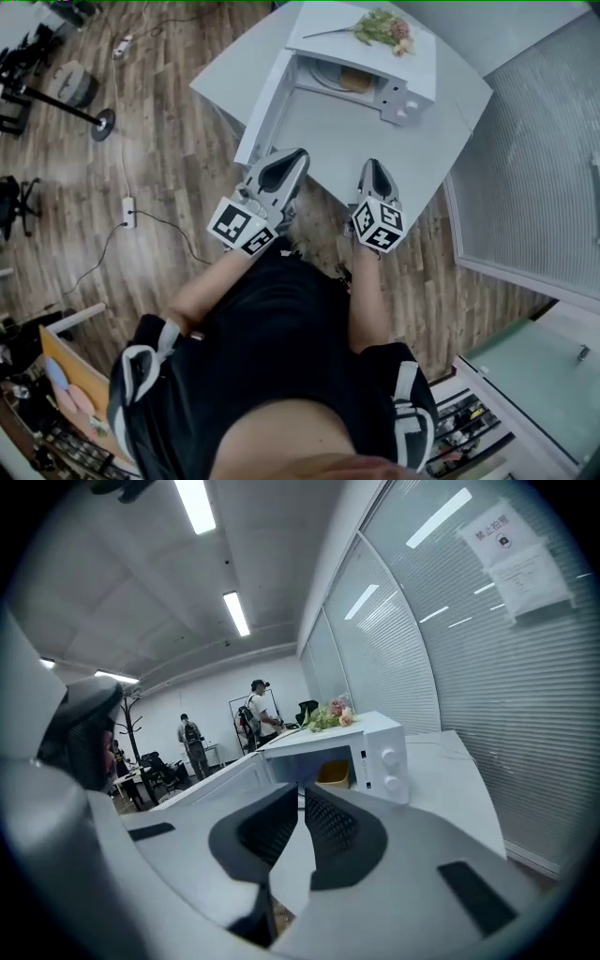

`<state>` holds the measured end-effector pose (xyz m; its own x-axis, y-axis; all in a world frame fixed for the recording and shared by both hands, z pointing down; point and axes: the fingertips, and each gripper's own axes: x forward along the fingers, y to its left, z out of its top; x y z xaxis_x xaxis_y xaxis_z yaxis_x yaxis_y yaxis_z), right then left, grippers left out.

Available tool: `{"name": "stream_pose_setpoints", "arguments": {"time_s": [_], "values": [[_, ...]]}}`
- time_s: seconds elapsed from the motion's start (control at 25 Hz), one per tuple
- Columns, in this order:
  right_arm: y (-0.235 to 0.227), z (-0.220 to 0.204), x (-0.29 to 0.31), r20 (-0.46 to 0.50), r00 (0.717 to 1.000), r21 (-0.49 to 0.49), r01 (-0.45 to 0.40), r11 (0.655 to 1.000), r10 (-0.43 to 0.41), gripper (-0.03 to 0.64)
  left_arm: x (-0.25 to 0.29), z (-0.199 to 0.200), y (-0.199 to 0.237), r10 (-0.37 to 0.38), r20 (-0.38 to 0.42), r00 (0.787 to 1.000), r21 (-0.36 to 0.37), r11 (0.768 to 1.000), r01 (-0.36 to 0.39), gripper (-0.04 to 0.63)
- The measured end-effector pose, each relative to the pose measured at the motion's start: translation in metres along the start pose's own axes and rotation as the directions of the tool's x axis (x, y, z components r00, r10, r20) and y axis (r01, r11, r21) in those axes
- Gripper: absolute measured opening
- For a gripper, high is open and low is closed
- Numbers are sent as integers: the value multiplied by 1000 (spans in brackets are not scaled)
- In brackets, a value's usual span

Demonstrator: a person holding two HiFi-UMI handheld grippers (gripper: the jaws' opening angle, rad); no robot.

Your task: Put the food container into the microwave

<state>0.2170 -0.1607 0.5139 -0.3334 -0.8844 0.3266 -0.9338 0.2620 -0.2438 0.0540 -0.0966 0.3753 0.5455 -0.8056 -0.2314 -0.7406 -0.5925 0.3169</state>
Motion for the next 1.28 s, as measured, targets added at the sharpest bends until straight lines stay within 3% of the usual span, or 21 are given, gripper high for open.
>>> {"name": "stream_pose_setpoints", "arguments": {"time_s": [0.6, 1.28], "values": [[84, 26, -72, 88, 996, -31, -9, 999, 11, 31, -38, 5, 10, -43, -46, 998, -3, 999, 43, 32], [88, 28, -60, 85, 996, -38, 34, 999, -31, 25, -34, 16, 27, -74, -32, 997, -2, 997, 74, 32]]}}
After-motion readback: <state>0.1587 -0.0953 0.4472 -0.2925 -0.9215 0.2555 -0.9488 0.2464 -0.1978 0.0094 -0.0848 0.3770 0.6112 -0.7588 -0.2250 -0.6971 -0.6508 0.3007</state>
